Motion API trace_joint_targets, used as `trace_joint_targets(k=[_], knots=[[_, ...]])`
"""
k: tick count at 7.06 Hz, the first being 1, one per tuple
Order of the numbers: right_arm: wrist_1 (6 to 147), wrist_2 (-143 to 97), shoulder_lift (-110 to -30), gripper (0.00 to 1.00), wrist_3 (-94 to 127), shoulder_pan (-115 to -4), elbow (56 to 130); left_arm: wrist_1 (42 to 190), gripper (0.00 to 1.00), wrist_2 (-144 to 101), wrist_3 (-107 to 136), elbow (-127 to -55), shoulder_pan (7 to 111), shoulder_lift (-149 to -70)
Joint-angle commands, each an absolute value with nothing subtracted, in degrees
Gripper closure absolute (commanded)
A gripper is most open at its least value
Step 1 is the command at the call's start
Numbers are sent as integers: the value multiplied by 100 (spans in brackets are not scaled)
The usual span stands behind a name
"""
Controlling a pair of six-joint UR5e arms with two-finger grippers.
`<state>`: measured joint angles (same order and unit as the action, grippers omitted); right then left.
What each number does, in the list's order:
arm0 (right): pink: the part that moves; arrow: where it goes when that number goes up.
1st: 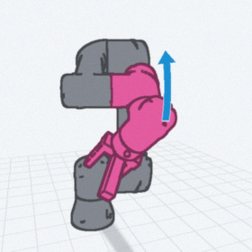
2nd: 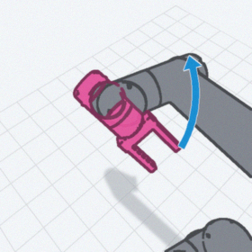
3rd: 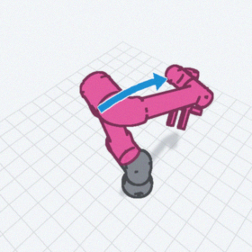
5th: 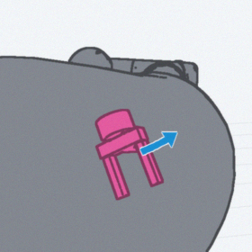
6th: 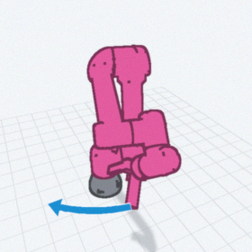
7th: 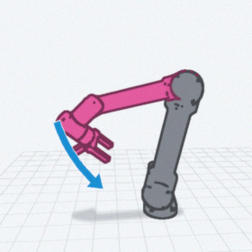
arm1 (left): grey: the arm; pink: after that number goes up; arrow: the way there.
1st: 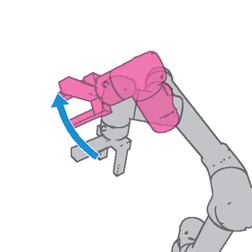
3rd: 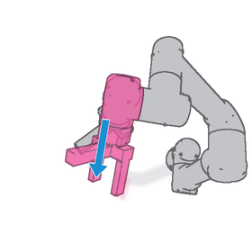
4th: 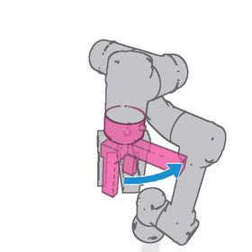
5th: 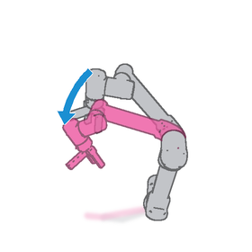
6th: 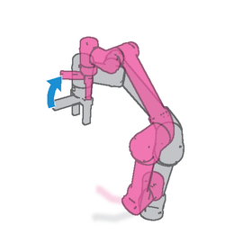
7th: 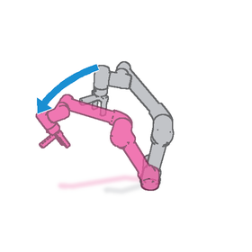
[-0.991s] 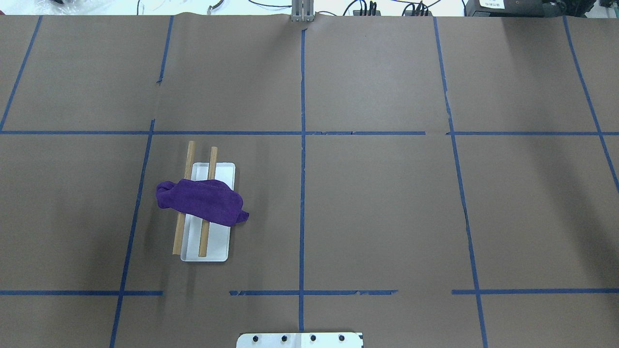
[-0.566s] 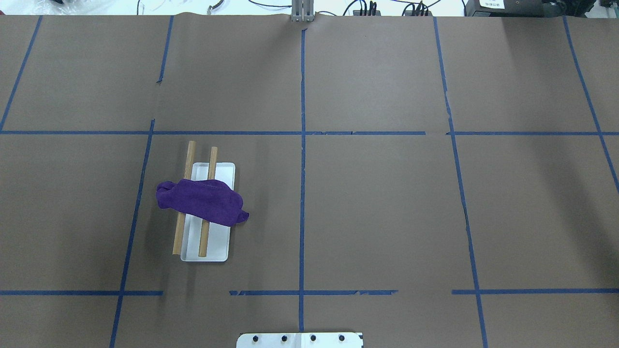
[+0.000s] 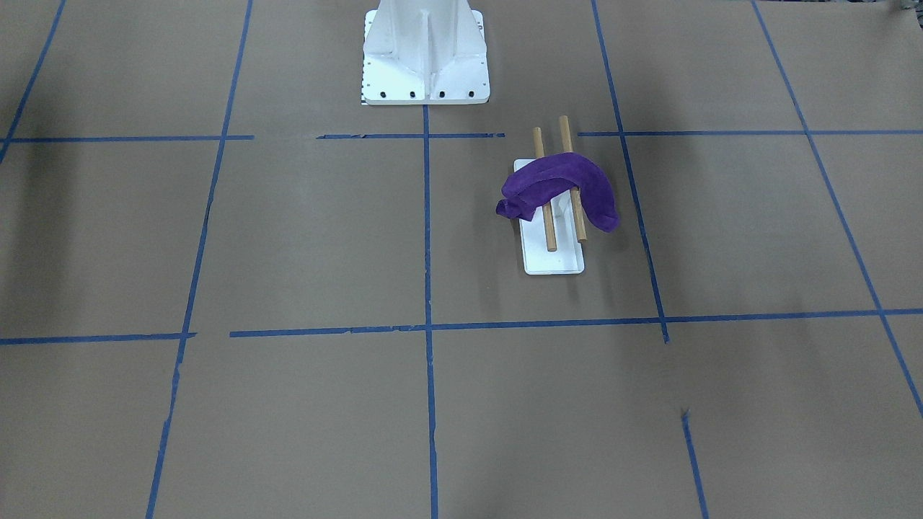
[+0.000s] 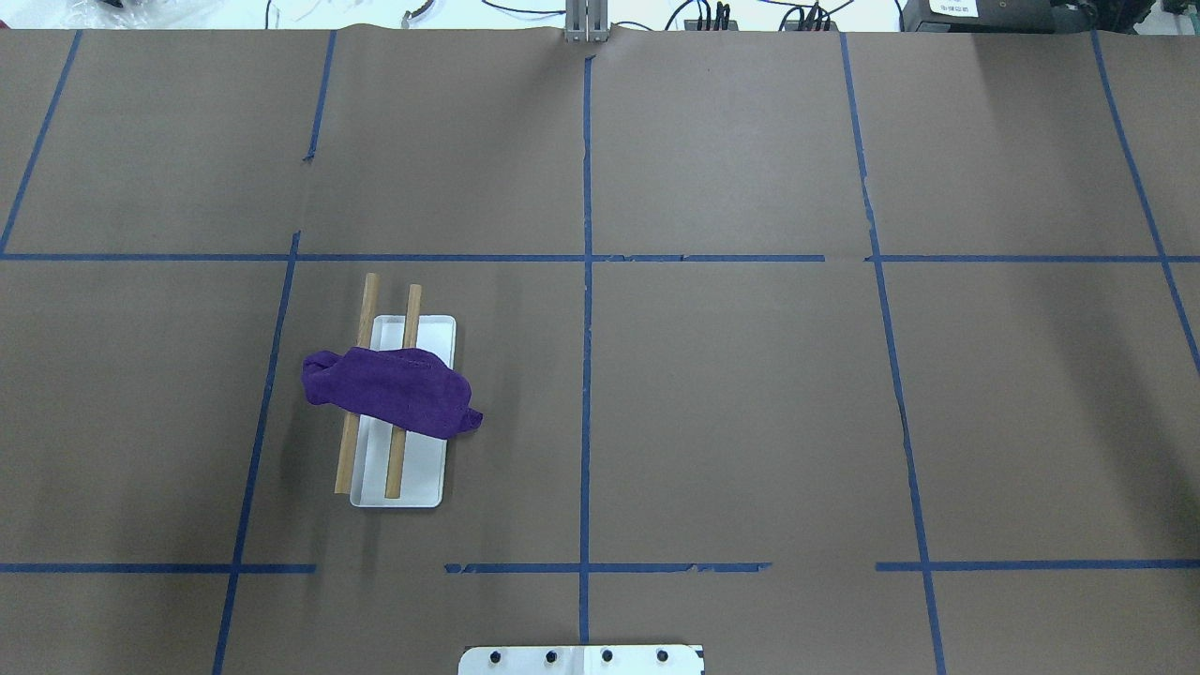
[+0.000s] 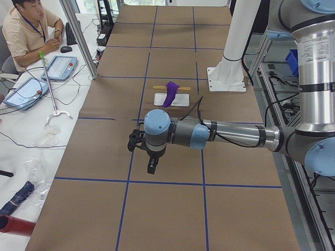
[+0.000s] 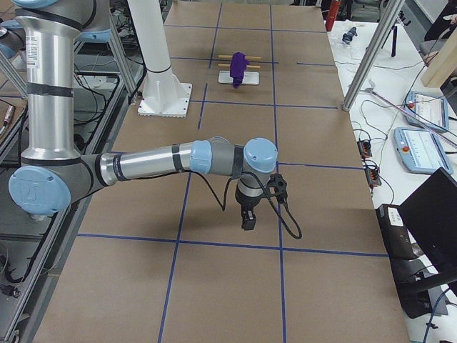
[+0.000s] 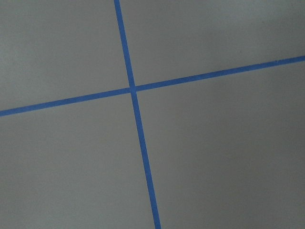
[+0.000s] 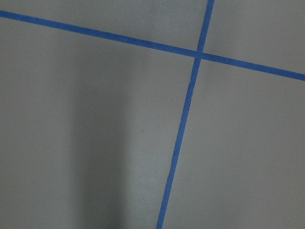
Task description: Hang towel on rack
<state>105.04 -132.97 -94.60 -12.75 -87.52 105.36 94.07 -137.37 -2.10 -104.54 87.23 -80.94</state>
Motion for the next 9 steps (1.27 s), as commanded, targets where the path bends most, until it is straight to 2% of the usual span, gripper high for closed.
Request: trace_joint_targets(k=[1, 7, 9], knots=[[9751, -13367, -9746, 0, -1205, -8684, 10442, 9413, 0, -13755, 331, -10529, 8211, -8104], [9686, -13377, -9572, 0, -651, -8534, 10494, 9642, 0, -13755, 299, -10599, 8209, -8060], [9703, -13395, -9325, 0, -397, -8534, 10285, 9938, 0, -13807, 299, -10582, 8209, -8060]])
